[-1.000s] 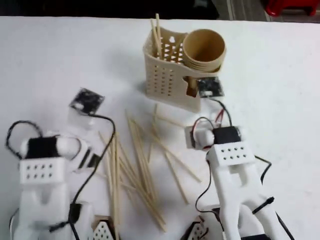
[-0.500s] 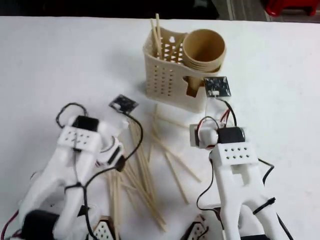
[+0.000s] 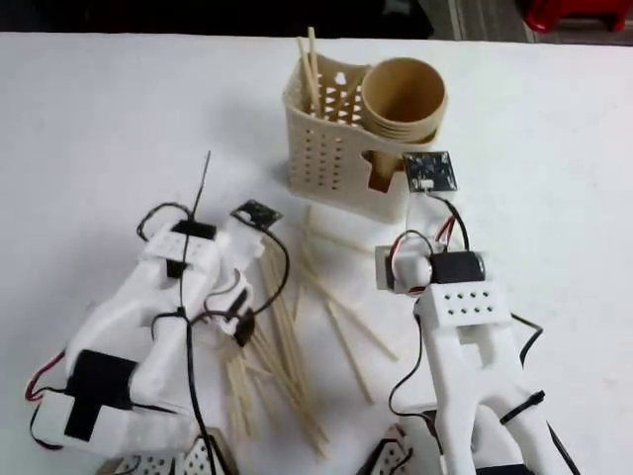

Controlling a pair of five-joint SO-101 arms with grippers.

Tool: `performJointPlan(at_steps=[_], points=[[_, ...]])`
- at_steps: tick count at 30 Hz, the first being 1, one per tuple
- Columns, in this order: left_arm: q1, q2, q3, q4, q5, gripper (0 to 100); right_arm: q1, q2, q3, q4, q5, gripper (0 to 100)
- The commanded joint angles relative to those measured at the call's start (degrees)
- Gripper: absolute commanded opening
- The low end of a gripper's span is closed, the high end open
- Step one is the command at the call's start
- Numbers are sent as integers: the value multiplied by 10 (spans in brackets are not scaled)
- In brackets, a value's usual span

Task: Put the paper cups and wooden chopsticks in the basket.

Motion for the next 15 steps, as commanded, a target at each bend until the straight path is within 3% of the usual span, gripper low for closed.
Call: performJointPlan(at_steps=[1, 15], points=[[8, 9, -11, -24, 3, 121, 7, -11, -4, -7, -4, 18], [9, 9, -65, -36, -1, 22, 7, -11, -3, -7, -4, 18]])
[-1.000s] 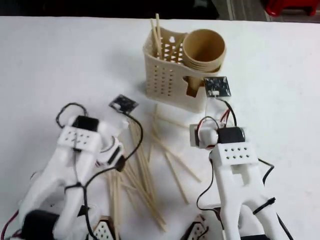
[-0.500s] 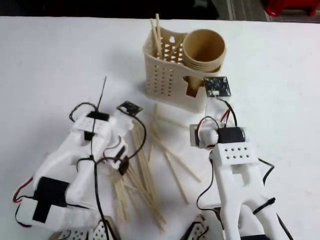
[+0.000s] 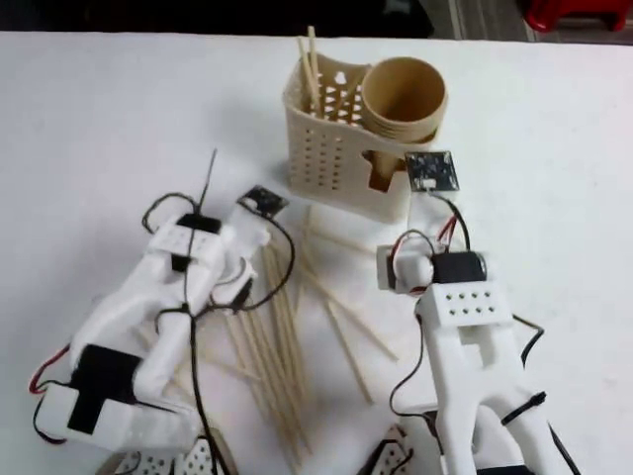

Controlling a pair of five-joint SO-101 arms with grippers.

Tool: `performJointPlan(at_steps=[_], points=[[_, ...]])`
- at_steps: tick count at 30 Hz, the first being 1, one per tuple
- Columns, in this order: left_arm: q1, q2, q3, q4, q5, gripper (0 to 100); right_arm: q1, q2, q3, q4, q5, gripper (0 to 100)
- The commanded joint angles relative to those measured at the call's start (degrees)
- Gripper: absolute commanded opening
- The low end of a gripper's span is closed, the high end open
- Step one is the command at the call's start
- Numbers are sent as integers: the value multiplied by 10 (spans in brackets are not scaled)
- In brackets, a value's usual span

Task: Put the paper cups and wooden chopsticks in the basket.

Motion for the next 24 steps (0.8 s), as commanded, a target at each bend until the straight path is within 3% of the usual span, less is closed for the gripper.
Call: performJointPlan(at_steps=[1, 24], points=[[3, -1, -41, -4, -1, 22, 5, -11, -3, -7, -4, 18], [-1, -1, -477, 289, -2, 22, 5, -10, -3, -7, -4, 18]])
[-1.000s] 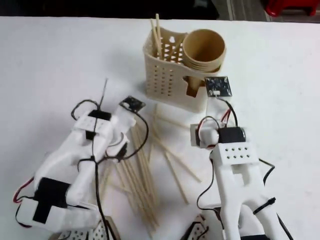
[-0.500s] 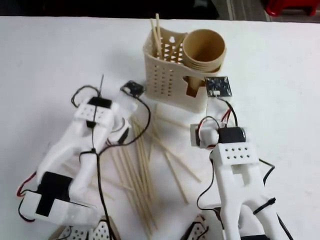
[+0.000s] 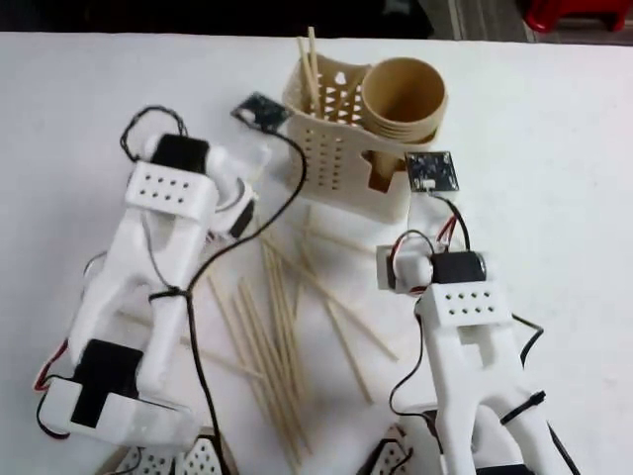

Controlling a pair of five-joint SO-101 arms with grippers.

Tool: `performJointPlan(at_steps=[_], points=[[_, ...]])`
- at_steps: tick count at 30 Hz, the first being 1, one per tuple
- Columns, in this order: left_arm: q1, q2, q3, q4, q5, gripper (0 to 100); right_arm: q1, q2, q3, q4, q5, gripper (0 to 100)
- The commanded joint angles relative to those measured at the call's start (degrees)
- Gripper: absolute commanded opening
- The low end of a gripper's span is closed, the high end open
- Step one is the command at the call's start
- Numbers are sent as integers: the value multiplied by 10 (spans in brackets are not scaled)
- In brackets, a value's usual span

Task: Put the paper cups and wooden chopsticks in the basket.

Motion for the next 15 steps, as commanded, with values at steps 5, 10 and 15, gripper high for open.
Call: performJointPlan(at_steps=[5, 10, 15], points=[[5, -4, -265, 60, 4, 21, 5, -10, -3, -7, -4, 18], [25, 0, -384, 1, 49, 21, 5, -10, -3, -7, -4, 18], [33, 1, -397, -155, 113, 22, 4, -15, 9, -10, -4, 18]])
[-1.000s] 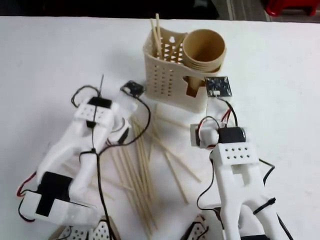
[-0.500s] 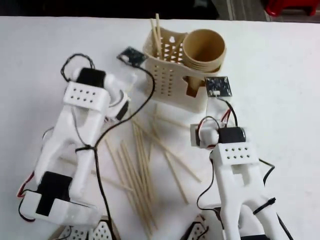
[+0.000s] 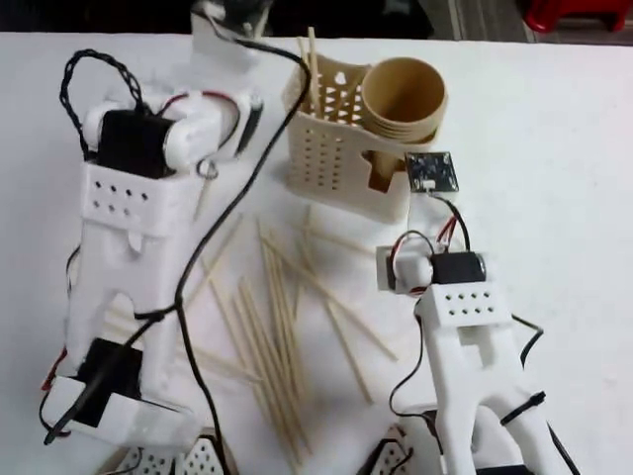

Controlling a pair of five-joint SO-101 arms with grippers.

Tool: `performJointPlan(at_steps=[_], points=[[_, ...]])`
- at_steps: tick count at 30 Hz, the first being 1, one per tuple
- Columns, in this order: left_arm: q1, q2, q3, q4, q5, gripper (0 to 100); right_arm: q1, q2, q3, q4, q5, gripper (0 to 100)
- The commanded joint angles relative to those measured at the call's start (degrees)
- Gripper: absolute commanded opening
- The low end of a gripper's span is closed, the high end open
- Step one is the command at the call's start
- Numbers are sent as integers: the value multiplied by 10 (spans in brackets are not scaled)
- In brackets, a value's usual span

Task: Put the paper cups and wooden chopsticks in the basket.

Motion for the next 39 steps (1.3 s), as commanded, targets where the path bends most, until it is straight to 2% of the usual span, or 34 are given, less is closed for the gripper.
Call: performJointPlan(at_steps=[1, 15, 22, 26, 29, 32, 39], points=[[12, -3, -26, -148, 54, 22, 4, -15, 5, -10, -4, 18], [95, -3, 96, -506, 72, 22, 1, -15, 6, -10, -4, 18], [116, -3, 236, -670, 69, 23, 1, -14, 6, -10, -4, 18], [111, -4, 311, -732, 69, 25, 1, -13, 6, -10, -4, 18], [111, -7, 331, -722, 69, 93, 1, -12, 6, -10, -4, 18], [109, -10, 324, -669, 69, 172, 1, -11, 6, -10, -4, 18], [52, -58, 268, -487, 68, 177, 3, -11, 6, -10, -4, 18]])
